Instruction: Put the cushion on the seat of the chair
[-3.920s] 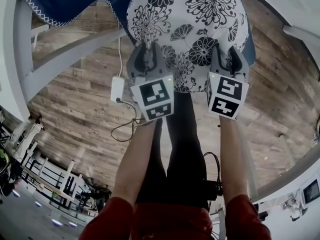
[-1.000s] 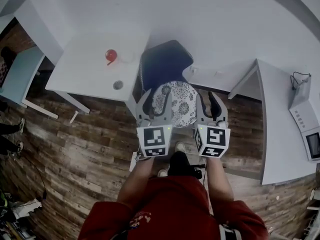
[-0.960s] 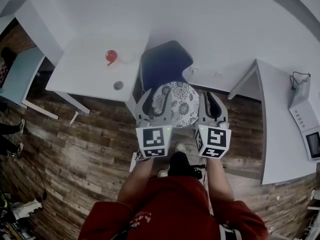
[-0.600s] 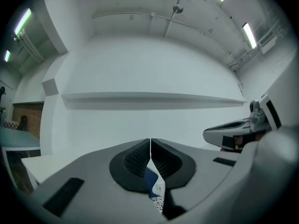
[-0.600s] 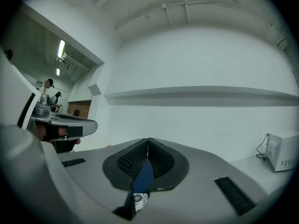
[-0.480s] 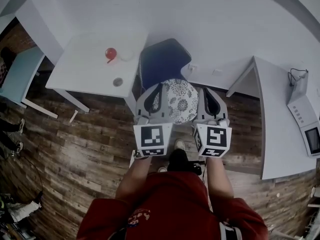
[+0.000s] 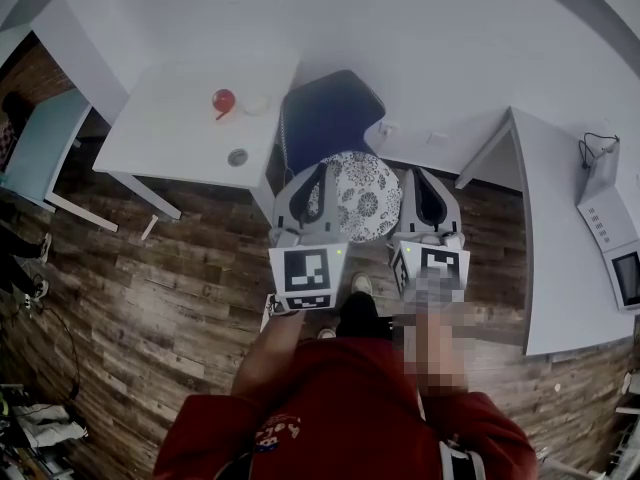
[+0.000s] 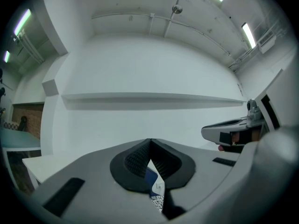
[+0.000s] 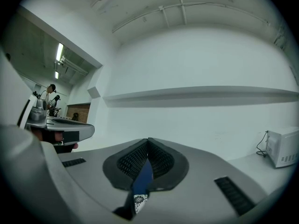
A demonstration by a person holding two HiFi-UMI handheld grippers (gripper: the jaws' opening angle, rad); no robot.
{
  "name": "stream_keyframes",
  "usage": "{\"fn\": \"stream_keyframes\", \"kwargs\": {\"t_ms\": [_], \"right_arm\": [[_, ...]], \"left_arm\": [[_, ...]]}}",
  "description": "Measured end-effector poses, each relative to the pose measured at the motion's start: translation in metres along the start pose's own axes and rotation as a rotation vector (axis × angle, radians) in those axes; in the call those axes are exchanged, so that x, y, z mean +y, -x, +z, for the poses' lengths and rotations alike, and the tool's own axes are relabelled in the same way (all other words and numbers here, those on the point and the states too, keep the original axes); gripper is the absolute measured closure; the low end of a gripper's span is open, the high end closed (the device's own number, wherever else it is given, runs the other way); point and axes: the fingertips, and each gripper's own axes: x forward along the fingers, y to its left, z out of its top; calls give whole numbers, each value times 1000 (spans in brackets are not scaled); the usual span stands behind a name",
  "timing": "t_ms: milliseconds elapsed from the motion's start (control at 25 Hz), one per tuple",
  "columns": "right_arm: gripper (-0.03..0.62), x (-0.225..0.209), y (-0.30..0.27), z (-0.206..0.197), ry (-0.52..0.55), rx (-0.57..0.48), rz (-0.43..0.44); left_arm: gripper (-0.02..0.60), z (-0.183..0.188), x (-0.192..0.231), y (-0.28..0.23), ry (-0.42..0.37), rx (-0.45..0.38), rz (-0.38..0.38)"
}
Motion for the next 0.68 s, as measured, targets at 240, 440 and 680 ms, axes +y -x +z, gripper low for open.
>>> {"fn": "stream_keyframes", "kwargs": {"t_ms": [240,440,680], "right_arm": [[566,-5,0,-6,-24,4,3],[566,-5,-3,-5,-20,6,10],[566,-9,-5,-5,-26,4,4]], "left_arm": [[555,-1,-3,-2,4,-4,-11],[554,0,-5,-4,-4,-7,-21],[555,4,-2,-7,-5,-13,-19]]}}
